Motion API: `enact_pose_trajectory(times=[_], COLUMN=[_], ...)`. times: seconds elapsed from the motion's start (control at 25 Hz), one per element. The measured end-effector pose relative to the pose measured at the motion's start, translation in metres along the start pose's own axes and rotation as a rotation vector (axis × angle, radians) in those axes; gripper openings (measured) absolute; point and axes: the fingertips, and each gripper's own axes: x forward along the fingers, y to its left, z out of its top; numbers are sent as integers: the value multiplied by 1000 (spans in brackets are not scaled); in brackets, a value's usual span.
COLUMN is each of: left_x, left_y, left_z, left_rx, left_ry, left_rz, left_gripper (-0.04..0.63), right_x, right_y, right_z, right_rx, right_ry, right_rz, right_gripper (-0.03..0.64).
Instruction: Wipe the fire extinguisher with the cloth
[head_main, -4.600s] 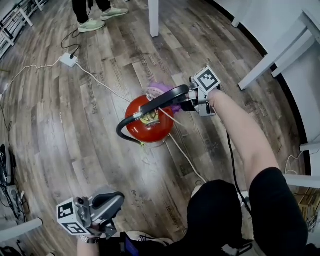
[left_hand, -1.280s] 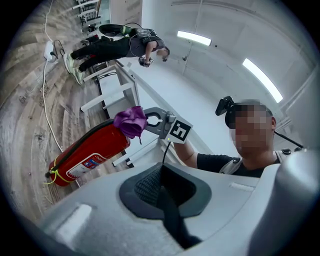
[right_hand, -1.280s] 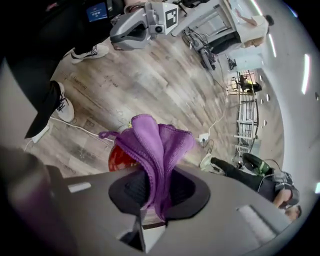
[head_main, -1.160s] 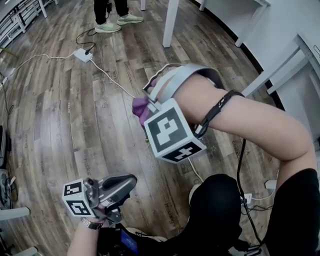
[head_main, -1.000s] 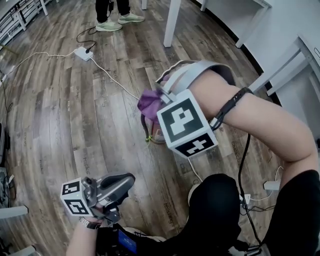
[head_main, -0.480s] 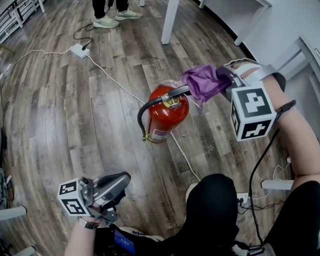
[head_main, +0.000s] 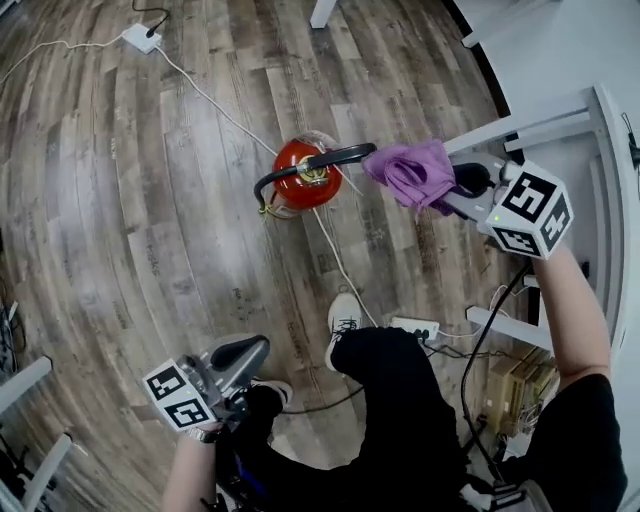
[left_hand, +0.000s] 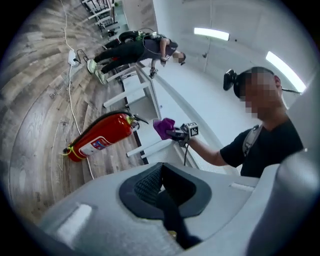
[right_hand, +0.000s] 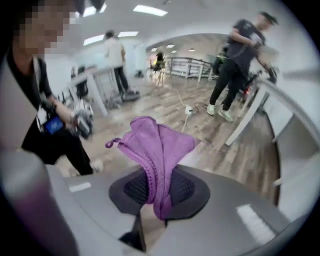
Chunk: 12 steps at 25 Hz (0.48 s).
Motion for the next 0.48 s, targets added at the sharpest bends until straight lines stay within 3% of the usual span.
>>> enact_pose_trajectory(times=[0.12,0.2,0.36,0.48], left_x=[0,1,14,31], left_y=[-66,-114,-217,-288], left_z=[-5,-3,1,22], left_rx=[-109,-180,-273,-237], left_ry=[25,40,109,111], left_rz=[0,-10,-57,-78], left_gripper=[0,0,0,-2], right_x=[-46,-79,-155,-217], right_y=[39,64,109,136], right_z=[40,63,108,145], right_rx=[345,496,654,702], right_ry=[-289,-419,-574,-671], right_rz=[216,312,420,457], right_gripper=[64,65,66,66])
